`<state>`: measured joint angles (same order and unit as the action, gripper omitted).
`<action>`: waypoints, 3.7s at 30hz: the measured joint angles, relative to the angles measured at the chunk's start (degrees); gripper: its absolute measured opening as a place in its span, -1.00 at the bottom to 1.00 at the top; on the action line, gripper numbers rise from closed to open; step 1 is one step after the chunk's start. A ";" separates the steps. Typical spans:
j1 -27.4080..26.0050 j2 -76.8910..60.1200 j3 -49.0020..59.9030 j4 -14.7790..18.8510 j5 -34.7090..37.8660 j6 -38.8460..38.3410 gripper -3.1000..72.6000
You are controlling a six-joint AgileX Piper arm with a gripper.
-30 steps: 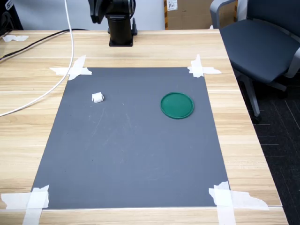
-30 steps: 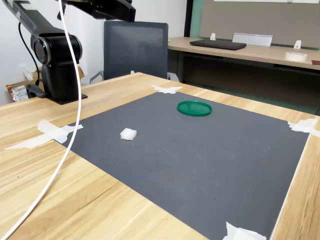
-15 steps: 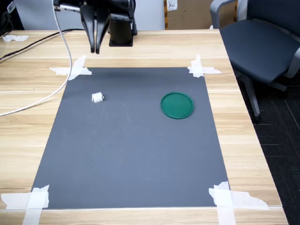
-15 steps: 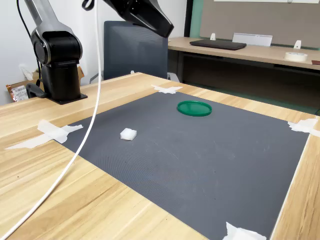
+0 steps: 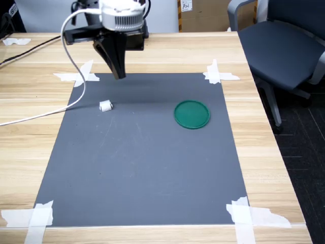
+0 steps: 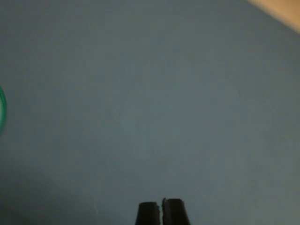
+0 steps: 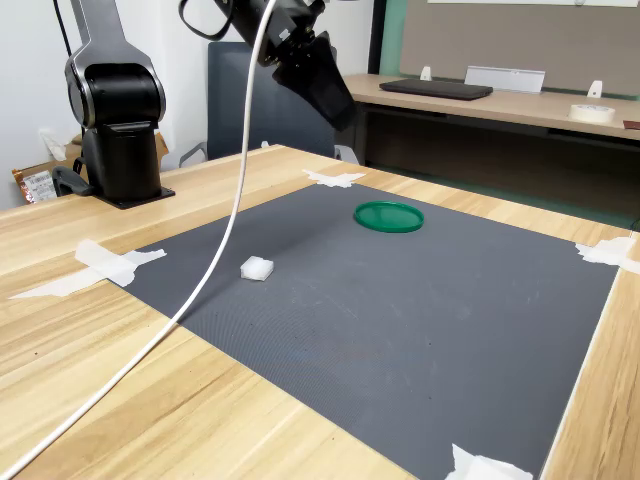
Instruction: Grasp a white terminal and put it in the green lid.
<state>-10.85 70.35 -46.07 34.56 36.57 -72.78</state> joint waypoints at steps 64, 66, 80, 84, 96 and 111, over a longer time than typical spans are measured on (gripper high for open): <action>-5.24 23.67 -4.90 -22.43 9.45 -20.80 0.40; -4.02 23.67 -4.90 -22.61 9.30 -20.40 0.40; 0.85 23.94 -4.97 -32.29 6.78 -6.70 0.39; 0.85 24.93 -4.97 -32.31 7.77 -5.36 0.36; 0.85 25.36 -5.04 -32.70 8.22 -3.60 0.08; 0.85 24.58 -5.04 -31.09 8.28 -2.38 0.03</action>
<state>-10.00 94.93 -51.11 3.47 44.85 -75.17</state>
